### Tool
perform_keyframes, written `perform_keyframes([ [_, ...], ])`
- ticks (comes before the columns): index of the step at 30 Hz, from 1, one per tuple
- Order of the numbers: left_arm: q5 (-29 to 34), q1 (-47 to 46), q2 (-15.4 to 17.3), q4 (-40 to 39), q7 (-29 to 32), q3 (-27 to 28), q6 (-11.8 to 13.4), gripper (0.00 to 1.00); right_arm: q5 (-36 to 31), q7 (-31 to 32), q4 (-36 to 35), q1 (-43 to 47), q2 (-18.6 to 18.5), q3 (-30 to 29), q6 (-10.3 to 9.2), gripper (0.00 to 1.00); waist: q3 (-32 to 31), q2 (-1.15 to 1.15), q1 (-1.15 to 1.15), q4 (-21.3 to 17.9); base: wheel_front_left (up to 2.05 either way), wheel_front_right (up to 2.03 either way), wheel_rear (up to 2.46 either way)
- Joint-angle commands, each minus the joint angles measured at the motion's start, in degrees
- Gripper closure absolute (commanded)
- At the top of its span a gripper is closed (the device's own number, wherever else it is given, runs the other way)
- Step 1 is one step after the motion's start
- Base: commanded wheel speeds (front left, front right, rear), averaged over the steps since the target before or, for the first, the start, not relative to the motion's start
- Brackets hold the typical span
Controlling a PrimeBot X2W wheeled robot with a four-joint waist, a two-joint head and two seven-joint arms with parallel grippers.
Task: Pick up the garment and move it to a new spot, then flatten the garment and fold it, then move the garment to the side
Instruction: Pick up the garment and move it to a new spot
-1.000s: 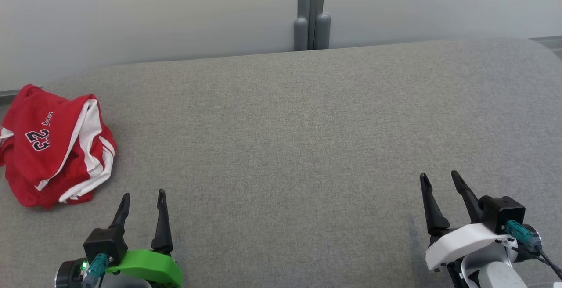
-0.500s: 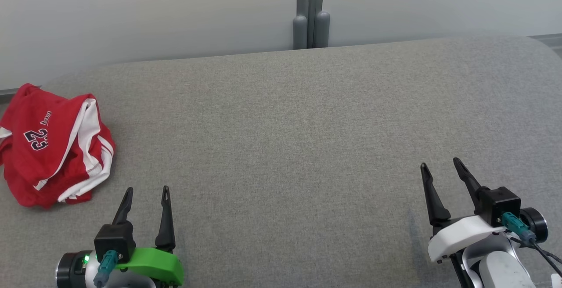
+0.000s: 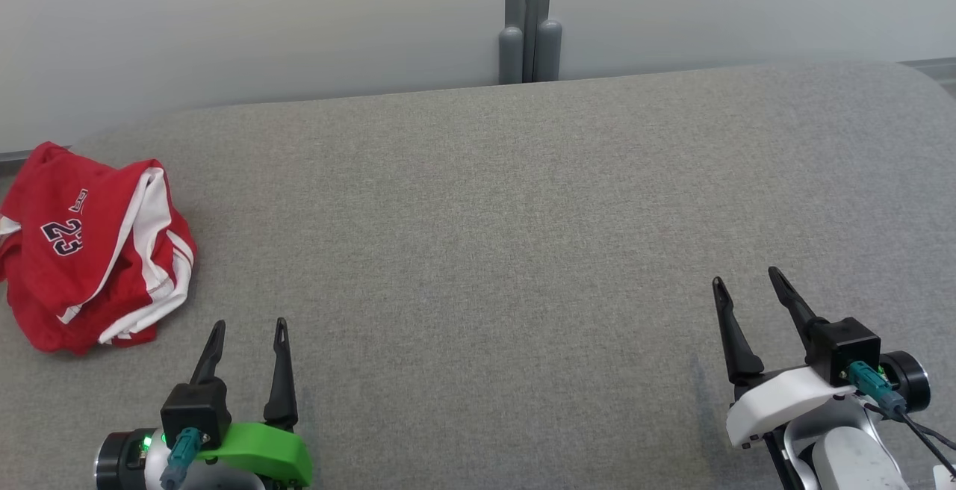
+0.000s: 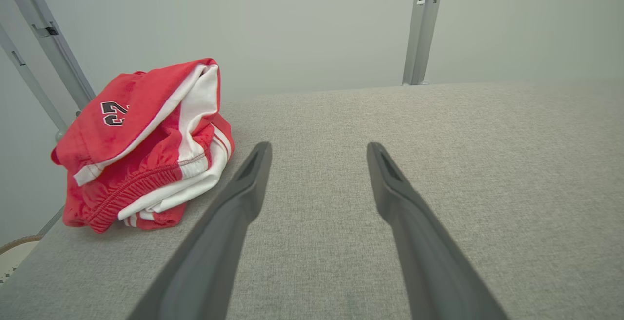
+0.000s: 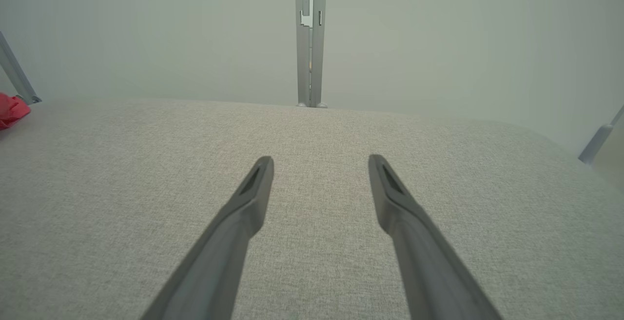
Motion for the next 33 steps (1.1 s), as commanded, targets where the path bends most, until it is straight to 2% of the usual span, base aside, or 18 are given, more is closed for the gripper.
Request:
perform_keyframes([
  [1, -0.35, -0.19, 0.36, -0.08, -0.02, 0.12, 0.36, 0.00, 0.18, -0.27, 0.15, 0.07, -0.02, -0.17, 0.00, 0.00, 0.00, 0.00, 0.00, 0.00, 0.00, 0.00, 0.00],
  [6, -1.25, 0.11, 0.37, 0.26, -0.01, 0.22, 0.62, 0.00, 0.37, -0.27, -0.12, 0.74, 0.27, -0.11, 0.00, 0.00, 0.09, 0.00, 0.00, 0.74, 0.00, 0.00, 0.00],
  [11, -1.83, 0.67, 0.36, 0.71, -0.01, 0.51, 0.85, 0.00, 0.79, -0.26, -0.87, 0.98, 0.33, -0.05, 0.00, 0.00, 0.49, 0.00, 0.00, 3.96, 0.00, 0.00, 0.00],
  [16, -1.88, 0.68, 0.35, 1.48, -0.01, 0.95, 0.52, 0.00, 1.25, -0.25, -1.29, 0.74, 0.39, 0.13, 0.00, 0.00, 1.27, 0.00, 0.00, 9.66, 0.00, 0.00, 0.00],
  [23, -2.46, 2.01, 0.35, 2.46, -0.01, 2.09, 0.59, 0.00, 1.79, -0.24, -0.58, 1.19, 0.64, 1.03, 0.00, 0.00, 1.44, 0.00, 0.00, 20.73, 0.00, 0.00, 0.00],
  [28, -2.95, 3.66, 0.30, 2.75, 0.00, 2.98, 0.85, 0.00, 2.10, -0.24, 0.16, 1.56, 0.86, 2.78, -0.01, 0.00, 1.01, 0.00, 0.00, 25.49, 0.00, 0.00, 0.00],
  [33, -3.09, 5.18, 0.30, 2.88, -0.01, 3.94, 1.05, 0.00, 2.36, -0.24, 0.60, 1.89, 1.02, 3.65, -0.01, 0.00, 0.62, 0.00, 0.00, 27.86, 0.00, 0.00, 0.00],
])
